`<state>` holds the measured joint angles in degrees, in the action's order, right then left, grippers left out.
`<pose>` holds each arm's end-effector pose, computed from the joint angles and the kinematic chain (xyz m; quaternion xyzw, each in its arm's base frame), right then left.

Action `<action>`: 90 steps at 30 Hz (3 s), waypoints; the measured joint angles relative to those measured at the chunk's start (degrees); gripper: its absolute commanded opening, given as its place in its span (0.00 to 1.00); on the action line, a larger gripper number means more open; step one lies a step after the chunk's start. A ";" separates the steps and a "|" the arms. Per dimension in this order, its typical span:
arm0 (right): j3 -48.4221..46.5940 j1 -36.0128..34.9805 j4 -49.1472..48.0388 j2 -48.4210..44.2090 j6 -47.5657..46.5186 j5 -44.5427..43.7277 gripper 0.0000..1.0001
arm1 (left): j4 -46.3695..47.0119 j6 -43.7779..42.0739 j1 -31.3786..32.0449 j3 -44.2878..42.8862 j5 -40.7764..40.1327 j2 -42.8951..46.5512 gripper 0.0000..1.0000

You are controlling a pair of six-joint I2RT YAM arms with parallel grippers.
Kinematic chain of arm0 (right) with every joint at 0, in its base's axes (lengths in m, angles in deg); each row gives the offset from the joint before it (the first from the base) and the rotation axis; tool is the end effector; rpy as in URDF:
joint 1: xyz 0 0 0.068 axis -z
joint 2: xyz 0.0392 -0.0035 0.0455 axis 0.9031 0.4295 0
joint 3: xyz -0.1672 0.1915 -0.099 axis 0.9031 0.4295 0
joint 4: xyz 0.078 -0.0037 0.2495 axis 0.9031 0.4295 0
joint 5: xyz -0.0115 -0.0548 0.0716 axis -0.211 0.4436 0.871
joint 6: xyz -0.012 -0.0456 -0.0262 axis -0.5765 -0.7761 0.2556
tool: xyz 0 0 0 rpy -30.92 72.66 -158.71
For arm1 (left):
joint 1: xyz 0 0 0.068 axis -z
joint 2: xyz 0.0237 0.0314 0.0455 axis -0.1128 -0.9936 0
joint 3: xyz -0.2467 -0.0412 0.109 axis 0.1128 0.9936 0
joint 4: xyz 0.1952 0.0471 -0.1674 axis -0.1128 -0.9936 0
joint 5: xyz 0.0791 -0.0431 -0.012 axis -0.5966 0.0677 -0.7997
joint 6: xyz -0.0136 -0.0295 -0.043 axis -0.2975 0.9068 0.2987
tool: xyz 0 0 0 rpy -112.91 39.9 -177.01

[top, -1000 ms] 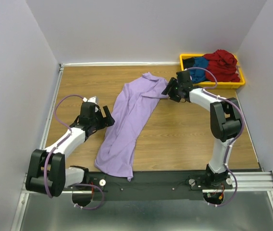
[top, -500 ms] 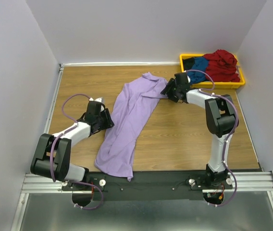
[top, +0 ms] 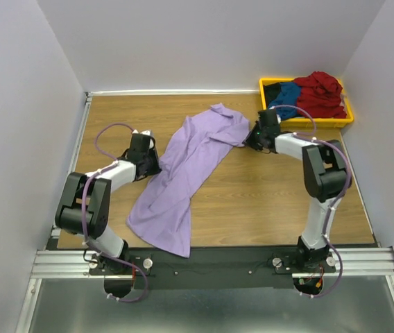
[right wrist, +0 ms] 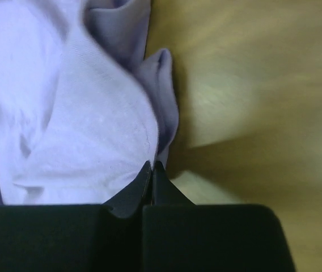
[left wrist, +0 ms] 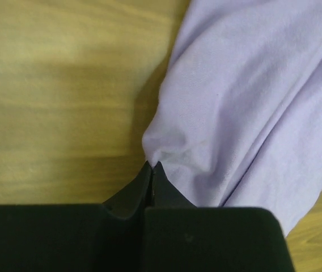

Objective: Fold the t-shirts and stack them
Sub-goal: Flatten the tshirt out

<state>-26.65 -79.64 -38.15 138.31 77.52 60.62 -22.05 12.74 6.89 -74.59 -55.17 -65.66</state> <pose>0.4186 0.1141 0.1476 0.2132 0.8956 0.2023 0.3338 0.2939 -0.0730 0.1576 -0.1002 0.9336 -0.1575 0.3058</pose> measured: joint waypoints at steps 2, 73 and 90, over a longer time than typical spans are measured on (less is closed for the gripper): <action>2.80 0.96 1.57 -3.76 -0.83 -0.83 0.01 | -1.03 -1.03 -0.70 -3.17 -0.87 -1.95 0.00; -6.78 -7.93 24.50 -3.65 -22.38 3.32 0.50 | -2.58 2.99 -7.15 4.81 -11.89 6.01 0.38; -23.47 -0.92 20.63 10.71 -18.51 2.86 0.50 | -3.23 2.49 -7.15 4.72 -11.93 6.01 0.38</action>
<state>-50.12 -80.56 -17.51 149.02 59.01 63.48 -25.28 15.24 -0.26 -69.86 -67.10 -59.65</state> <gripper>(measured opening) 0.494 0.381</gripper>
